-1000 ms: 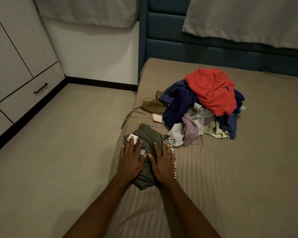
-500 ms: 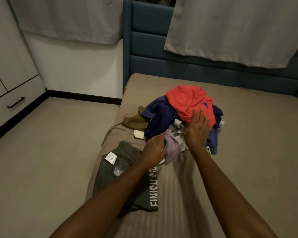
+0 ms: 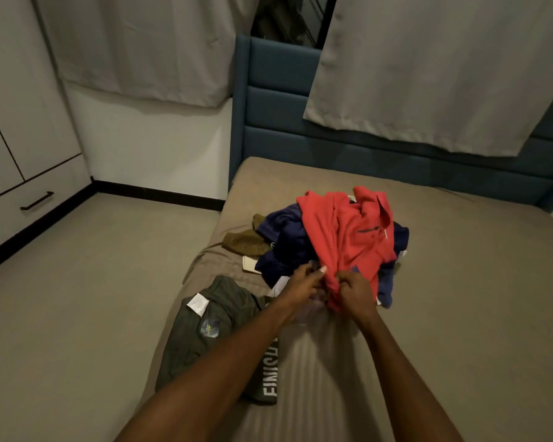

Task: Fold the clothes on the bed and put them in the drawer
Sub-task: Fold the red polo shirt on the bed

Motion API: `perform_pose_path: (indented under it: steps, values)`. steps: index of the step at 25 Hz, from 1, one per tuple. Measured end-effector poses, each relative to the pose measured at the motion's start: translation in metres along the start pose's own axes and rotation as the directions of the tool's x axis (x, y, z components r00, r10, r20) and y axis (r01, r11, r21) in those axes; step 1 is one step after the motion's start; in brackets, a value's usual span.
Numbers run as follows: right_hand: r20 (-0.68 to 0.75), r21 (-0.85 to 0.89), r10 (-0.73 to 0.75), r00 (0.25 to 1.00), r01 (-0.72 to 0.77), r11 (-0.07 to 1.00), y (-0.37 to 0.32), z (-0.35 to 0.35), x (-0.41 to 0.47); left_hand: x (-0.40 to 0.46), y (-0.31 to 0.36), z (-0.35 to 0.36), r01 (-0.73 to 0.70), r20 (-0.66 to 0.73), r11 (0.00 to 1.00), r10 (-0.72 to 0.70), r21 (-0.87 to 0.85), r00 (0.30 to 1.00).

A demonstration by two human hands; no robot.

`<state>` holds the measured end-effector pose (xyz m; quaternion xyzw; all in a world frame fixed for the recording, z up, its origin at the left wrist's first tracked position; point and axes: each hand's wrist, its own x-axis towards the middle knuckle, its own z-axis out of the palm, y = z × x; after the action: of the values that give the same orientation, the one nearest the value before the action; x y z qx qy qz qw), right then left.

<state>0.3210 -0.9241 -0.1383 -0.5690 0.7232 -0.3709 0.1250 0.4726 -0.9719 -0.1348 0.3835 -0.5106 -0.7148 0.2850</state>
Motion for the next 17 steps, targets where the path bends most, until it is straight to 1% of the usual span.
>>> perform_pose_path:
  steps: [2, 3, 4, 5, 7, 9, 12, 14, 16, 17]
  values:
    - [0.07, 0.104, 0.02, 0.997, -0.027, 0.994, -0.001, 0.004, -0.05, -0.019, -0.022, 0.013, 0.013, -0.011, 0.995, -0.014, -0.102, 1.0]
    - [0.127, 0.104, 0.037, 0.991, -0.05, 0.993, -0.001, 0.005, -0.08, -0.028, -0.036, 0.017, -0.013, -0.026, 0.99, 0.009, -0.143, 1.0]
    - [0.189, 0.076, 0.044, 0.981, -0.059, 0.995, -0.004, 0.005, -0.11, -0.037, -0.05, 0.02, -0.032, -0.053, 0.98, 0.022, -0.194, 0.998]
    - [0.259, 0.023, 0.054, 0.964, -0.062, 0.998, -0.005, 0.006, -0.142, -0.048, -0.063, 0.024, -0.021, -0.09, 0.971, -0.001, -0.24, 0.996]
    - [0.391, -0.069, 0.118, 0.913, -0.099, 0.993, -0.003, 0.012, -0.202, -0.076, -0.085, 0.029, 0.026, -0.174, 0.951, -0.083, -0.307, 0.981]
    - [0.442, -0.122, 0.235, 0.866, -0.201, 0.972, 0.001, 0.012, -0.256, -0.105, -0.112, 0.033, 0.076, -0.204, 0.93, -0.158, -0.36, 0.966]
    - [0.418, -0.105, 0.421, 0.805, -0.417, 0.903, -0.008, 0.001, -0.308, -0.147, -0.131, 0.036, 0.109, -0.138, 0.883, -0.191, -0.458, 0.972]
    - [0.398, -0.149, 0.481, 0.782, -0.462, 0.874, -0.027, -0.007, -0.333, -0.172, -0.127, 0.042, 0.128, -0.096, 0.869, -0.197, -0.478, 0.976]
    - [0.423, -0.179, 0.511, 0.749, -0.483, 0.857, -0.031, -0.005, -0.353, -0.201, -0.117, 0.055, 0.181, -0.008, 0.888, -0.204, -0.422, 0.979]
    - [0.446, -0.21, 0.537, 0.716, -0.5, 0.84, -0.028, -0.004, -0.368, -0.219, -0.11, 0.065, 0.202, 0.044, 0.911, -0.2, -0.361, 0.979]
